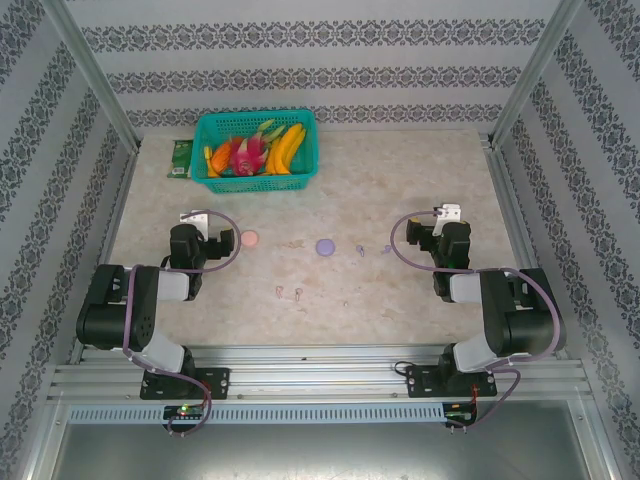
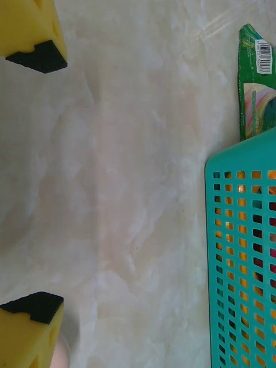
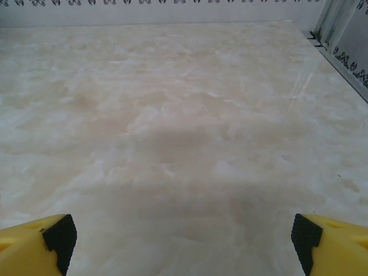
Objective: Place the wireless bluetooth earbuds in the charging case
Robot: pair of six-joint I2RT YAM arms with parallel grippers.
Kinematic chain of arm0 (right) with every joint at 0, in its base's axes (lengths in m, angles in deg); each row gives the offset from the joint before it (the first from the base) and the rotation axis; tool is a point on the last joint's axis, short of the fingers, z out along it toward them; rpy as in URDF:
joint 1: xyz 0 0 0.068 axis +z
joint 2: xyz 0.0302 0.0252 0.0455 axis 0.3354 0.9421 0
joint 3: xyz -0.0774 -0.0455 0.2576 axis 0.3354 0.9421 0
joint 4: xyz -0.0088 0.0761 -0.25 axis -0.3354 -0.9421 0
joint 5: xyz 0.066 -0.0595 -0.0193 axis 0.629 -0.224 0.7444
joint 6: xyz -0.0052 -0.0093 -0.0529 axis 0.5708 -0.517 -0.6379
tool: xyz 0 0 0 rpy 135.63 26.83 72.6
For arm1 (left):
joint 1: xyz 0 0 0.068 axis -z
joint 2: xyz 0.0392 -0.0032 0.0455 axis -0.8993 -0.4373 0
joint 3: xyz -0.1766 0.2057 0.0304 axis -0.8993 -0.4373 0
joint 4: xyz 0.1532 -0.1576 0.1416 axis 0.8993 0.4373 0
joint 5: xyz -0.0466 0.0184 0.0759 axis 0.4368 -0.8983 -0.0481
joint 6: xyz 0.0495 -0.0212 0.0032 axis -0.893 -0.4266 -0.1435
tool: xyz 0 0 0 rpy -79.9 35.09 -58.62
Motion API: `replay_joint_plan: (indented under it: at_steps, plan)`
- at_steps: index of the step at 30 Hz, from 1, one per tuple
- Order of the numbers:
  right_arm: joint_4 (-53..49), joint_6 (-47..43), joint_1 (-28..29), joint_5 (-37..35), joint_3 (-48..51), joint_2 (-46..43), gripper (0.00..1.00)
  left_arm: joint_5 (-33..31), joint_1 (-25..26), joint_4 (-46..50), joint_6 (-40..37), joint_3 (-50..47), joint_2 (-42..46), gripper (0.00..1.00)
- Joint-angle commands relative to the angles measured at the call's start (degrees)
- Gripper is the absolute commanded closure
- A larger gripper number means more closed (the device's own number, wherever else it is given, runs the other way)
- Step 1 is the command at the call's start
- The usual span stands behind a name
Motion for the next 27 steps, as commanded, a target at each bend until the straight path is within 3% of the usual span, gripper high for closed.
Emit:
replay_joint_plan:
  at_steps: [1,27]
  plan:
    - [2.84,-0.88,0.57,-0.90,-1.04,0.43,0.02,0.27,0.05,-3.90,-1.26,1.18,-0.78,0.00]
    - [2.56,-0.29,0.06,-0.92,-1.26,0.17,0.02,0.48,-0.11,-3.77,-1.19,1.19,-0.60,0.00]
